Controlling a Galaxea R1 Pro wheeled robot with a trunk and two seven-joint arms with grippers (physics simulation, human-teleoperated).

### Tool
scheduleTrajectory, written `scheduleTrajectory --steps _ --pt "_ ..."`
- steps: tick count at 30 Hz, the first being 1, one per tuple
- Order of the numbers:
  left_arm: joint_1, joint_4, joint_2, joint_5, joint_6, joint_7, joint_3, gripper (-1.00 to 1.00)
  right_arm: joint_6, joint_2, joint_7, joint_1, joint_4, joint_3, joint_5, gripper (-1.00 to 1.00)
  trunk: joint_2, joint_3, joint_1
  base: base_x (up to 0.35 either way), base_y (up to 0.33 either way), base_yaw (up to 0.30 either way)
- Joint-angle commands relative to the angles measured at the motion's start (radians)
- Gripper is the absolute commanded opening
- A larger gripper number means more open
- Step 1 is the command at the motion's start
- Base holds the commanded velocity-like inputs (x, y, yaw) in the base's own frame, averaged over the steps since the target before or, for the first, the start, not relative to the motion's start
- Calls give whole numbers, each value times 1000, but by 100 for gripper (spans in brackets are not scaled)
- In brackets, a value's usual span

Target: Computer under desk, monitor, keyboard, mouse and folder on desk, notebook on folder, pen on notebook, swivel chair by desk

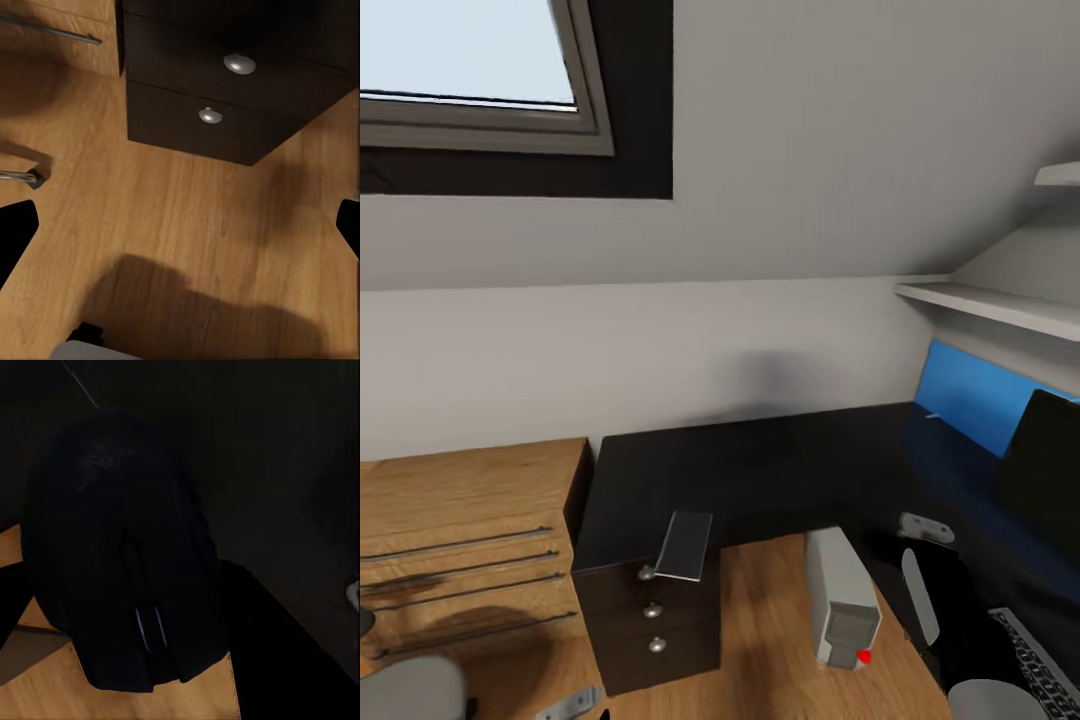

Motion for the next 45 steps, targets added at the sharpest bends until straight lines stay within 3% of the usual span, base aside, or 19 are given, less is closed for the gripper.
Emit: scheduleTrajectory --steps 1,9,17,23,30,39,42,45 --pt "0 -2 0 9 3 7 -1 100 3 0 -8 -1 -1 1 -11 -100 -1 -1 0 0 0 -300" --pt "0 -3 0 9 1 7 1 100 3 0 -10 -1 -1 70 -9 -100 -1 -1 0 0 0 -300" --pt "0 -2 0 9 0 7 1 100 3 -1 -10 -1 5 75 -8 -100 -1 -1 0 0 0 -300" --pt "0 -2 0 8 0 7 0 100 0 -2 -10 -1 17 130 -5 -100 -1 -1 0 0 0 -300" --pt "0 -2 0 8 0 7 0 100 -14 -2 -9 -1 20 140 -5 -100 -1 -1 0 0 0 -102" --pt "0 -1 0 7 0 7 -3 100 -118 -7 -6 -1 86 150 -2 -100 -1 -1 0 174 0 -2" --pt "0 2 0 7 1 7 -4 100 -161 -9 -6 -2 168 150 7 -100 -1 -1 0 114 0 0" --pt "0 14 -1 7 1 8 -5 100 -258 -10 -7 -8 278 151 51 -100 -1 -1 0 37 0 0"
